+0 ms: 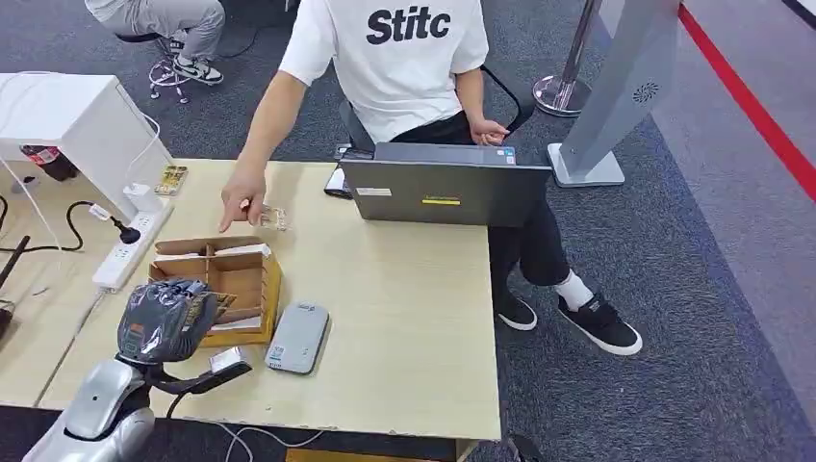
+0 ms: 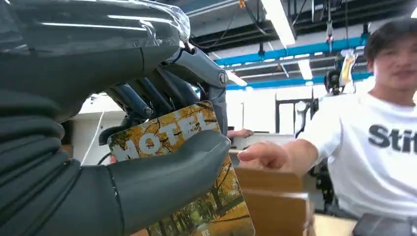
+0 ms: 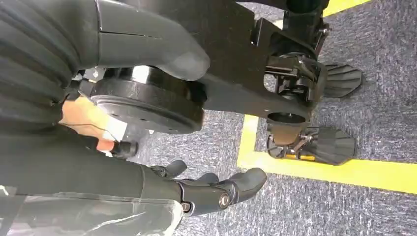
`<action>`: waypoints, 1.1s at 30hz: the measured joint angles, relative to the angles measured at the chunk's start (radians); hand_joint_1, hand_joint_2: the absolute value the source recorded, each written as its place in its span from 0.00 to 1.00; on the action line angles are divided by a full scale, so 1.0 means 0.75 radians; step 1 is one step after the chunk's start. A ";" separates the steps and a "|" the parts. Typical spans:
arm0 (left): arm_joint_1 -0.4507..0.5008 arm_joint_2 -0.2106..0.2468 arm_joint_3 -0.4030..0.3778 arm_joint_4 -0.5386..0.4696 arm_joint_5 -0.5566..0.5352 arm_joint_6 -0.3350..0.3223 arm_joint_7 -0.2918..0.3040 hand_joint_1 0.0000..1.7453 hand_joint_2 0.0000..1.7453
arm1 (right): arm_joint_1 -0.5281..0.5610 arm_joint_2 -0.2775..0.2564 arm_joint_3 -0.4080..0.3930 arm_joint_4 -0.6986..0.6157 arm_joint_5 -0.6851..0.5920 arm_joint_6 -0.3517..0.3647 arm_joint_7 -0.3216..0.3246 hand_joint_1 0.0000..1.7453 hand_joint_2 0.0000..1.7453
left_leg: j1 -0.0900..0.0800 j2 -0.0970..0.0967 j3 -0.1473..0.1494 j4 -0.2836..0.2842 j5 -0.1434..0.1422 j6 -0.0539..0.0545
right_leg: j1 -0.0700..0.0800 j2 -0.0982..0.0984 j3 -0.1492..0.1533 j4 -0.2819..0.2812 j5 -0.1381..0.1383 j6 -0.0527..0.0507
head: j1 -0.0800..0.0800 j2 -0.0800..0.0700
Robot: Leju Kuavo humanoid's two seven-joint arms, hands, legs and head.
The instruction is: Pass the card to the sensor for recognition and then transmit it.
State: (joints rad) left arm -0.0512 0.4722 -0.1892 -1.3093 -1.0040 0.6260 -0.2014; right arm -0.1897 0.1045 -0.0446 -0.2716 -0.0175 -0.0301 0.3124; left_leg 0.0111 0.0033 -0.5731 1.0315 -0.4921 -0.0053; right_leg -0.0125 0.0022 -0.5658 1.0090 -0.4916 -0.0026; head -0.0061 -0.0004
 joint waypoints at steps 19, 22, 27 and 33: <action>-0.385 -0.076 -0.009 0.061 -0.010 -0.118 0.032 1.00 1.00 | -0.030 0.005 0.016 -0.001 0.011 -0.018 0.027 0.00 1.00 | 0.000 -0.001 0.001 0.000 0.001 0.000 | 0.000 -0.001 0.001 0.000 0.001 -0.001 | 0.000 0.000; -0.423 -0.082 -0.017 0.095 -0.011 -0.120 0.034 1.00 1.00 | -0.034 0.009 0.023 -0.001 0.012 -0.018 0.028 0.00 1.00 | 0.000 0.000 0.001 0.000 0.001 0.000 | 0.000 -0.001 0.001 0.000 0.001 -0.001 | 0.001 0.000; -0.446 -0.089 -0.021 0.136 -0.012 -0.118 0.037 0.84 1.00 | -0.036 0.012 0.029 -0.001 0.012 -0.018 0.028 0.00 1.00 | 0.000 0.000 0.000 0.000 0.001 0.000 | 0.000 -0.001 0.000 0.000 0.001 -0.001 | 0.000 0.000; -0.446 -0.100 -0.022 0.169 0.003 -0.097 0.040 0.00 1.00 | -0.036 0.012 0.033 -0.001 0.015 -0.018 0.031 0.00 1.00 | 0.000 0.000 0.000 0.000 0.001 0.000 | 0.000 0.000 0.000 0.000 0.001 -0.001 | 0.001 0.000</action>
State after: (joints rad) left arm -0.3856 0.3971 -0.2060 -1.1822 -1.0018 0.5531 -0.1713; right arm -0.2170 0.1133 -0.0202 -0.2724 -0.0061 -0.0439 0.3353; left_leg 0.0111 0.0032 -0.5729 1.0318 -0.4913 -0.0054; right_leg -0.0125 0.0021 -0.5656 1.0092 -0.4910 -0.0031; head -0.0057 -0.0004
